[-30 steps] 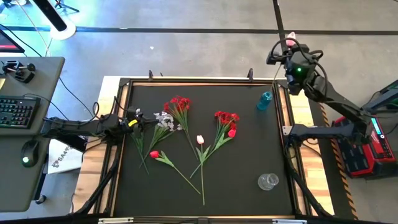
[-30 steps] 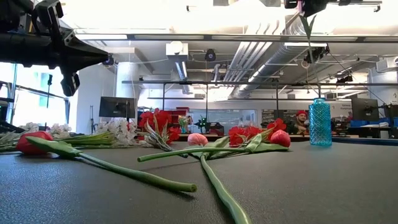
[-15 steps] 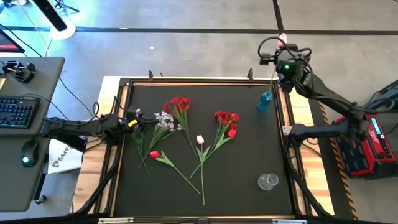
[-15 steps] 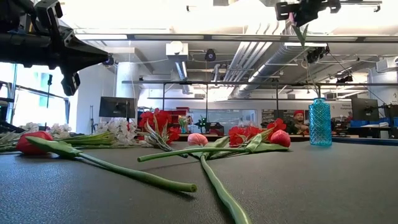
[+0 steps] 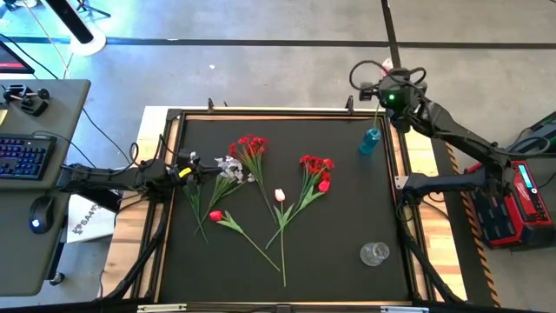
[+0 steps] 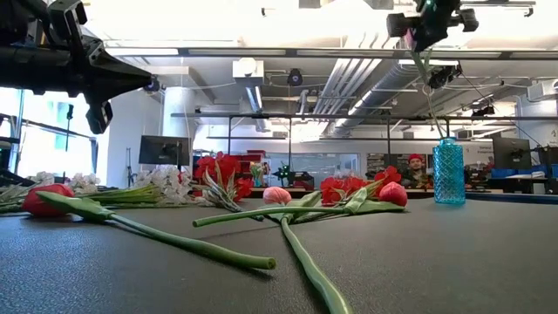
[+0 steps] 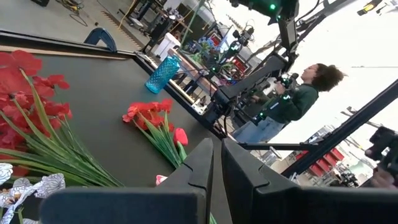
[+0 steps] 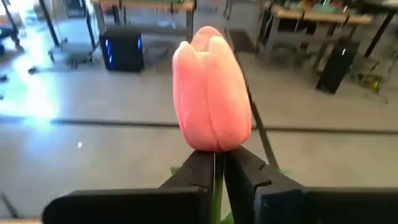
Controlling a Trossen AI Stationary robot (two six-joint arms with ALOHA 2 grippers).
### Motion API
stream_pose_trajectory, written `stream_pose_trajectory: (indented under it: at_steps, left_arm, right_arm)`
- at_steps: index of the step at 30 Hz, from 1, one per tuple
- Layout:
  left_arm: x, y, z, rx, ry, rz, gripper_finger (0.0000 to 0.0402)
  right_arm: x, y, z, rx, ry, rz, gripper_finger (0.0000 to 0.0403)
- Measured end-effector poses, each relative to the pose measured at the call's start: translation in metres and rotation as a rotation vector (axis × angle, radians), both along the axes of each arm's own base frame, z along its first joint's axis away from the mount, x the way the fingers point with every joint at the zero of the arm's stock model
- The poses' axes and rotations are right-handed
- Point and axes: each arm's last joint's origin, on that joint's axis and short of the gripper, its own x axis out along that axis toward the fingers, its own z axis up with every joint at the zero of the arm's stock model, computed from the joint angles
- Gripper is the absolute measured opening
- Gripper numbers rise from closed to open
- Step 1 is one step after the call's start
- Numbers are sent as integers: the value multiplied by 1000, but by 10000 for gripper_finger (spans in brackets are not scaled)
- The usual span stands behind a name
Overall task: Sort flowers into vase by color
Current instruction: Put the right pink flower into the blue vase, then put the pink flower into the blue vase
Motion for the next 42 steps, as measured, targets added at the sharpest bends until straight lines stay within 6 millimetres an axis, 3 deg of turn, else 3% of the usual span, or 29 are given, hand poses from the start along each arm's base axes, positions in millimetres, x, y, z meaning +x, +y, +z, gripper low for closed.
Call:
stream_pose_trajectory:
  at_steps: [8,16,22,27,33,42]
  left_arm:
    - [0,-1,0,-16,-3,-22,19]
    - [0,-2,0,-16,-5,-64,19]
    - [0,-2,3,-18,-36,-88,19]
    - [0,-1,0,-72,-16,-27,19]
    - [2,0,-1,-70,-1,-6,19]
    - [12,0,38,74,26,-4,19]
  right_arm:
    - [-11,11,-12,207,-75,84,104]
    - [-28,30,-1,506,-201,139,170]
    - [-35,45,8,782,-294,291,186]
    - [-21,57,10,883,-309,486,183]
    - [3,71,1,903,-243,488,183]
    - [55,105,-26,1041,-94,538,183]
